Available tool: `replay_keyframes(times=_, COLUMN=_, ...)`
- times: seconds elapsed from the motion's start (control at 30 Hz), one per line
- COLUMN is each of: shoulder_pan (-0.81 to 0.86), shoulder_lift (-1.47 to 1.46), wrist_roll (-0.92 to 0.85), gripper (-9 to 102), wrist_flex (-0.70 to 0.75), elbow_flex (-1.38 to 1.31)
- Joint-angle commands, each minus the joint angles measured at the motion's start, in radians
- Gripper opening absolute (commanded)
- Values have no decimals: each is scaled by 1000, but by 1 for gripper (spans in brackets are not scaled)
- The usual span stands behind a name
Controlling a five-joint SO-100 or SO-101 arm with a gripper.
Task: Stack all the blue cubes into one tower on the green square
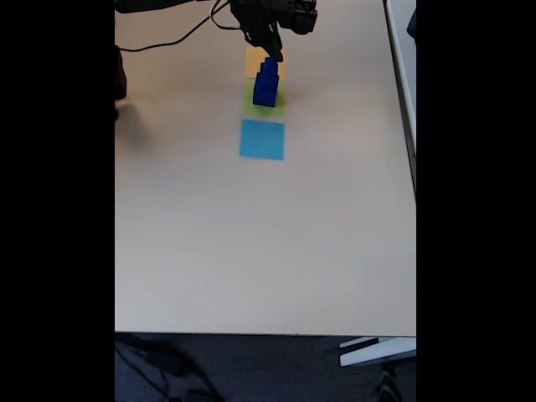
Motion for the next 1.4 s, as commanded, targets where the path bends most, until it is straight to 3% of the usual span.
replay_keyframes(times=0.0, shoulder_pan=11, shoulder_lift=64, wrist_roll=-2, gripper=12, wrist_flex=-25, elbow_flex=-100)
replay_keyframes(times=0.43, shoulder_pan=78, shoulder_lift=98, wrist_roll=-37, gripper=12, wrist_flex=-40, elbow_flex=-44)
replay_keyframes(times=0.67, shoulder_pan=86, shoulder_lift=124, wrist_roll=-48, gripper=4, wrist_flex=-60, elbow_flex=20)
replay_keyframes(times=1.37, shoulder_pan=104, shoulder_lift=163, wrist_roll=-132, gripper=0, wrist_flex=-52, elbow_flex=8)
